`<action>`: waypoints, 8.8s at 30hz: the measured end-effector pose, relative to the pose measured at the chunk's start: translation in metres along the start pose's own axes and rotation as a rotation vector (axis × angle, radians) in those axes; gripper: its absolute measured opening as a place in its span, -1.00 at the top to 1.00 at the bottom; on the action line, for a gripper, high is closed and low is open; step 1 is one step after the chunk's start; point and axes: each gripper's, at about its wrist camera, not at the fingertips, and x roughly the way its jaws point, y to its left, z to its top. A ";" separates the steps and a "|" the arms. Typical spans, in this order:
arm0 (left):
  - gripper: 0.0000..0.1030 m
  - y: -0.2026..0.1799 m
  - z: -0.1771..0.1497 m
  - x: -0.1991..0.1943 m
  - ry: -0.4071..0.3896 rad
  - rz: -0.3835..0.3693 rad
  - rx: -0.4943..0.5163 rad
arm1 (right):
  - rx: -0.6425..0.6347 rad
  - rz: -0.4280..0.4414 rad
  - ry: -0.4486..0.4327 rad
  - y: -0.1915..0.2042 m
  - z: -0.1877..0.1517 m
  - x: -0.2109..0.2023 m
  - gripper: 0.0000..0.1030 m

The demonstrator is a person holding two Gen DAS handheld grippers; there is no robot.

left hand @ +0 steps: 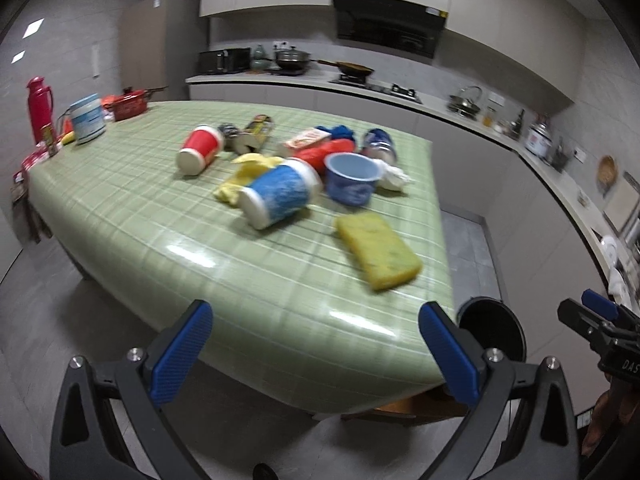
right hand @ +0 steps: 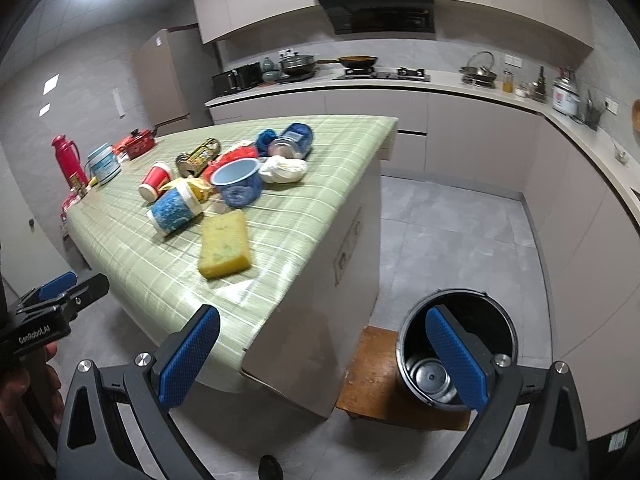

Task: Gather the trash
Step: 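Grasp the blue-white paper cup with the left tool while the right tool grasps the yellow sponge, then lift the cup and sponge and carry both tools over the black bin, then open the left tool dropping the cup while the right tool drops the sponge, then move both tools back over the island toward the cloth and bowl, then grasp the yellow cloth with the left tool while the right tool grasps the light-blue bowl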

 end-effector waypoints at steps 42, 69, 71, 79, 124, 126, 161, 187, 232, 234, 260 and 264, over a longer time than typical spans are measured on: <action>-0.90 0.060 0.073 0.166 0.080 -0.046 0.103 | -0.020 0.005 0.158 0.080 0.083 0.237 -0.49; -0.84 0.045 0.082 0.155 0.053 -0.062 0.127 | -0.058 -0.018 0.160 0.088 0.081 0.224 -0.21; -0.84 0.044 0.089 0.164 0.068 -0.074 0.129 | -0.065 -0.037 0.169 0.088 0.078 0.225 -0.26; -0.14 0.037 0.091 0.178 0.109 -0.156 0.125 | -0.054 -0.039 0.149 0.084 0.082 0.221 0.06; -0.14 -0.127 0.046 0.101 0.038 -0.358 0.324 | 0.166 -0.206 0.005 -0.069 0.031 0.058 0.07; -0.14 -0.142 0.041 0.101 0.045 -0.379 0.344 | 0.186 -0.229 0.008 -0.084 0.023 0.051 0.07; -0.27 -0.288 -0.075 0.192 0.310 -0.475 0.472 | 0.342 -0.228 0.164 -0.251 -0.056 0.123 -0.03; -0.92 -0.249 0.002 0.117 0.140 -0.318 0.360 | 0.325 -0.316 0.116 -0.245 -0.012 0.080 -0.87; -0.95 0.113 0.091 0.085 -0.056 0.015 0.013 | -0.075 0.038 0.030 0.083 0.096 0.134 -0.92; -0.91 0.122 0.094 0.092 -0.049 0.006 0.010 | -0.074 0.033 0.034 0.090 0.098 0.141 -0.92; -0.83 0.137 0.146 0.209 0.091 -0.125 0.119 | -0.039 -0.046 0.122 0.131 0.130 0.269 -0.72; -0.83 0.133 0.152 0.220 0.117 -0.151 0.125 | -0.031 -0.051 0.126 0.129 0.136 0.281 -0.72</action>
